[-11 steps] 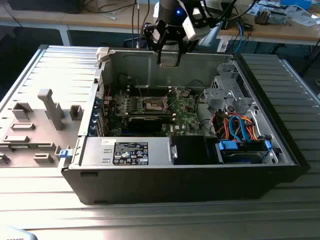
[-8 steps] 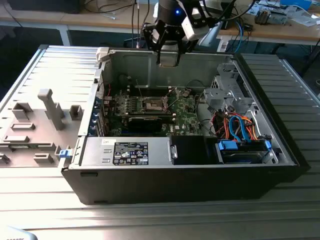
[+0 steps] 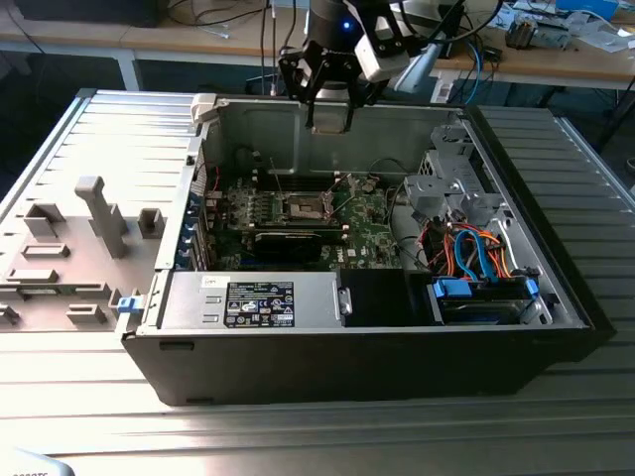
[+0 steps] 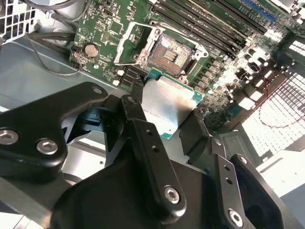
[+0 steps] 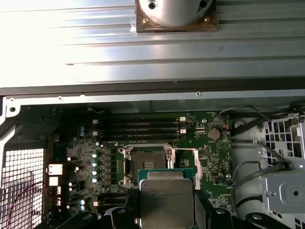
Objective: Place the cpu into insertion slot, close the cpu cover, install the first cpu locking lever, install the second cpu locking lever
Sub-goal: 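Place the cpu into insertion slot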
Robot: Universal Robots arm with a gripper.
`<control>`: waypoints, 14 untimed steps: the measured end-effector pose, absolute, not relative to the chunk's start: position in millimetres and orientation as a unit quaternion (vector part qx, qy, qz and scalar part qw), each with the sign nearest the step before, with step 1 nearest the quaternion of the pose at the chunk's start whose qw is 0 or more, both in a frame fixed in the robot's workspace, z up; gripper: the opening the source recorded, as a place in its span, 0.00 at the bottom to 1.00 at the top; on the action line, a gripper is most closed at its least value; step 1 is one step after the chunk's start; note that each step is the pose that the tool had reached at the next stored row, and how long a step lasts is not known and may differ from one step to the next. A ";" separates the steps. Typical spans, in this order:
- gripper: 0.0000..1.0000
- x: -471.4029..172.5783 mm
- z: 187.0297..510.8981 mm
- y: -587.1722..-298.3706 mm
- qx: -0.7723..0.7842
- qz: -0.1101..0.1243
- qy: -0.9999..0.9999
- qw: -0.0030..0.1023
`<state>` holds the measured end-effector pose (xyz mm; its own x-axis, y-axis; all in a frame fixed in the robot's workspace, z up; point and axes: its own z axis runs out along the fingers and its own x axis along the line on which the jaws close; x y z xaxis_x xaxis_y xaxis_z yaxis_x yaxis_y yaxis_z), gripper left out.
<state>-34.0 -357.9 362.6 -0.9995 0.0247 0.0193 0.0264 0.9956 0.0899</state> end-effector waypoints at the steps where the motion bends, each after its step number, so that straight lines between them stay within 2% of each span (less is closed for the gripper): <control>1: 0.55 -34.3 362.4 -357.9 -0.013 -0.045 -0.999 0.009; 14: 0.55 -36.6 358.7 -358.0 -0.013 -0.045 -0.999 0.009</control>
